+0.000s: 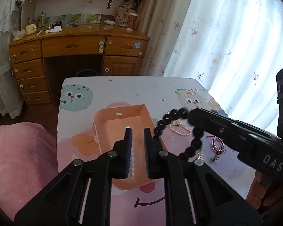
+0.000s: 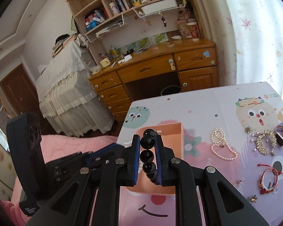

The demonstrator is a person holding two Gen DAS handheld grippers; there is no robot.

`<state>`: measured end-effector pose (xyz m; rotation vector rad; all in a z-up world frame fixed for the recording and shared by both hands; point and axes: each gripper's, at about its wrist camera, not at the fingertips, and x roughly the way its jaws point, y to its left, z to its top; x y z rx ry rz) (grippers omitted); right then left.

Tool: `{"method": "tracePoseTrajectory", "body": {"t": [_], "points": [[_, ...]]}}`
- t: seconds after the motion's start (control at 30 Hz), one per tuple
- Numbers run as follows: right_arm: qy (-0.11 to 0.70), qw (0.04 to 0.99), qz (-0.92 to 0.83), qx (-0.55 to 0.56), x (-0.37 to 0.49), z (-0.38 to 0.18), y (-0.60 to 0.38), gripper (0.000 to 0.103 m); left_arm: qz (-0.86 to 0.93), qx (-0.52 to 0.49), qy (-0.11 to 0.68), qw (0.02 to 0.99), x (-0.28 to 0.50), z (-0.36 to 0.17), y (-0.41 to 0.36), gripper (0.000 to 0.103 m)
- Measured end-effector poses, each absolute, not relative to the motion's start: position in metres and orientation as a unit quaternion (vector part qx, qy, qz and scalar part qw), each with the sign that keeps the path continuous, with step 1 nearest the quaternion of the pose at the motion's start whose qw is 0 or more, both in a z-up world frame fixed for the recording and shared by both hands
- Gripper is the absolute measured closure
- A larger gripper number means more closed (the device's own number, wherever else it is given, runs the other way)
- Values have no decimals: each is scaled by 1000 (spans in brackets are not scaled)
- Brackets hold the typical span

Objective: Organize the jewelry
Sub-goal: 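Carry both bracelets into the pink box and open both tools, then move the left tool to the gold charm while the right tool approaches the silver ring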

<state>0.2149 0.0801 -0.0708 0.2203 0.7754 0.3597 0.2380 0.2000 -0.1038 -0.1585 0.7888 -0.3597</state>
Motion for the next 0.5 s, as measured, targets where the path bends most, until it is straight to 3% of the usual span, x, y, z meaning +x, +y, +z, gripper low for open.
{"method": "tracePoseTrajectory", "body": {"t": [0.03, 0.07, 0.1, 0.5], "points": [[377, 904, 170, 109, 215, -73, 82, 60, -166, -79, 389, 903, 241, -105, 198, 66], [376, 905, 165, 113, 215, -75, 81, 49, -154, -84, 391, 904, 242, -107, 200, 47], [374, 906, 162, 117, 217, -77, 78, 38, -145, -92, 385, 907, 241, -107, 203, 44], [399, 898, 143, 115, 219, -96, 32, 38, -70, -161, 427, 887, 244, -132, 249, 41]]}}
